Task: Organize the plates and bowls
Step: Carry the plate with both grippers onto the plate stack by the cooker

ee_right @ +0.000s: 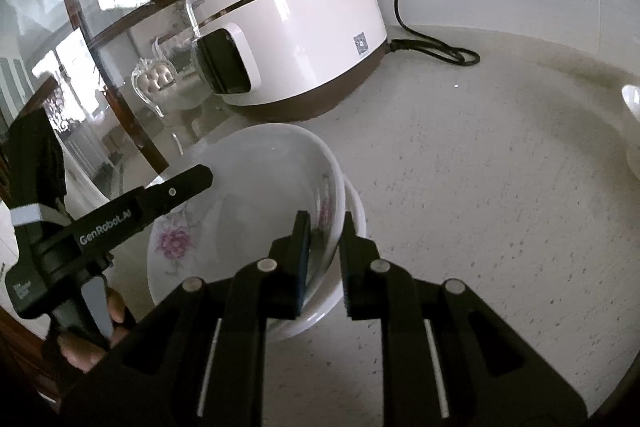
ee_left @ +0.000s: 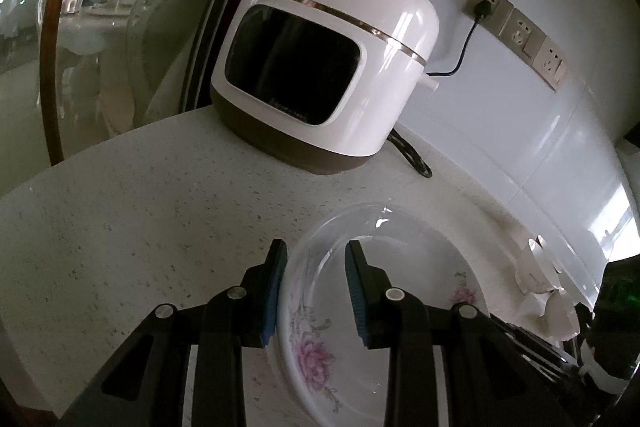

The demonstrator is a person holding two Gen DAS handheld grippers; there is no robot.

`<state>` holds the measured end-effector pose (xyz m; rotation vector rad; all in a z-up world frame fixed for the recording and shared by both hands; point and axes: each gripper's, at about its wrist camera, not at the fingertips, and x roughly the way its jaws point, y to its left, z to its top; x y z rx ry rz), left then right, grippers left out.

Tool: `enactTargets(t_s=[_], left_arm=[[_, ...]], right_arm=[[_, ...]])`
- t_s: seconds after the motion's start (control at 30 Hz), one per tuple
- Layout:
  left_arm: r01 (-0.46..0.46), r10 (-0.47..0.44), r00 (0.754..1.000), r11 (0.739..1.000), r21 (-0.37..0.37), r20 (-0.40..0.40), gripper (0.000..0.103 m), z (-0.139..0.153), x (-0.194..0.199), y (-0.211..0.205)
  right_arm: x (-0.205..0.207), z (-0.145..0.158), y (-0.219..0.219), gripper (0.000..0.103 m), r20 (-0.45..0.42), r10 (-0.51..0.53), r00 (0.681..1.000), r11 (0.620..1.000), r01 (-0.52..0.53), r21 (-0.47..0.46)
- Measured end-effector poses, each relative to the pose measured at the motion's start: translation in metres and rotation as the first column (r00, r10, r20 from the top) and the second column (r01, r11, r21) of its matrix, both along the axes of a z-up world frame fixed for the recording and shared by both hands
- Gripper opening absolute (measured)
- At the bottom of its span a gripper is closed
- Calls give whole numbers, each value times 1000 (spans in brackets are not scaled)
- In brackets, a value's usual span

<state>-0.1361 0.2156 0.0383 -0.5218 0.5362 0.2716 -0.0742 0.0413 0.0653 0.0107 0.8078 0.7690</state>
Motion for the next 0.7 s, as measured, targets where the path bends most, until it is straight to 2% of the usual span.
enactTargets(t_s=[0.23,0.43,0.57,0.7], left_arm=[[2,-2,1000,1000,10,-6,30,-2,2,1],[2,-2,1000,1000,-29,-22,30,-8,7,9],[4,-5,1000,999,-40,-30,31,-9,9,11],[2,-4,999,999,-35,-38,31,-9,11,11]], right_arm=[[0,0,1,18,22,9,1000,1000,-9,-5],[1,-1,6,21,23,12,1000,1000,-11,-21],[-2,0,10,34,29,35,999,999,-34,-19],[-4,0,11,37,43,37,998,999,-35,-30]])
